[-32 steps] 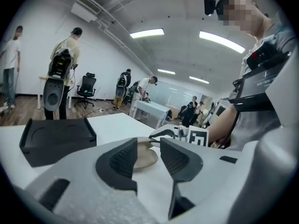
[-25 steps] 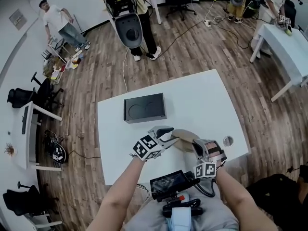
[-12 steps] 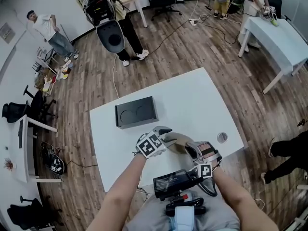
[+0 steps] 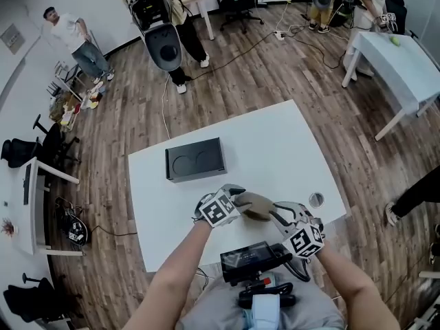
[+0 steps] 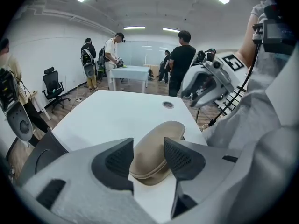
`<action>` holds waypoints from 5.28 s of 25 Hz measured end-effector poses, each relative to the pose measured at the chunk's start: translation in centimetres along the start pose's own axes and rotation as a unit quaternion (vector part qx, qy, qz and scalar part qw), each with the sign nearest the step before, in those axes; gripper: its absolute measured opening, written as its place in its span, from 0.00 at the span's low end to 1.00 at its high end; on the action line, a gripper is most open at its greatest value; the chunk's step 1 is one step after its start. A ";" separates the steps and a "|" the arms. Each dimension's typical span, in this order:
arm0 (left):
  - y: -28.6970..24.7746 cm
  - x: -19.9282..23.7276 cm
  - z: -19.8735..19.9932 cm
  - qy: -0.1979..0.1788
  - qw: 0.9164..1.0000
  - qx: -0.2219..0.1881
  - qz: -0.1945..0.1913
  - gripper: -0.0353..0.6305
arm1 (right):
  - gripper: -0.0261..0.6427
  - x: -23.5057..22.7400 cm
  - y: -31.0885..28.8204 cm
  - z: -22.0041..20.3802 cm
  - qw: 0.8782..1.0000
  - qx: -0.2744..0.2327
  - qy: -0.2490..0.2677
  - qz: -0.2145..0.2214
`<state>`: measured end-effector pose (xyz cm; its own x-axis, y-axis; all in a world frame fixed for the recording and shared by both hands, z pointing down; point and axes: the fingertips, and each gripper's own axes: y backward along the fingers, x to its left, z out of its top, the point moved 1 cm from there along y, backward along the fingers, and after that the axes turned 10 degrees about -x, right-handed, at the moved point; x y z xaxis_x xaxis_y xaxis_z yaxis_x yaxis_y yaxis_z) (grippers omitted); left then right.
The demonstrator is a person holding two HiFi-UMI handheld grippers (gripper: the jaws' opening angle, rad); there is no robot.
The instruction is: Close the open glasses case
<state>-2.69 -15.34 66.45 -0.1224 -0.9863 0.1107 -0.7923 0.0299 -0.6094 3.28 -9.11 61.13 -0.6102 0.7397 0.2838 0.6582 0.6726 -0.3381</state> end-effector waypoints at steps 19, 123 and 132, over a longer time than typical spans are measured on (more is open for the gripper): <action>-1.2 -2.1 -4.1 -0.037 0.997 0.070 -0.015 0.34 | 0.39 2.3 -5.6 -6.5 0.942 0.231 -0.198 0.144; 11.5 -13.0 2.6 0.244 0.912 -0.327 0.041 0.08 | 0.10 6.5 4.5 7.5 0.883 -0.120 -0.420 0.175; 11.1 -12.9 2.6 0.249 0.913 -0.321 0.042 0.08 | 0.10 6.4 4.7 7.3 0.881 -0.117 -0.423 0.176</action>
<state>-8.38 -2.68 56.25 -0.3292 -0.7853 0.5244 -0.9349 0.3490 -0.0642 -0.72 -1.41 54.85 -0.3961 0.6906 -0.6051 0.8845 0.4640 -0.0495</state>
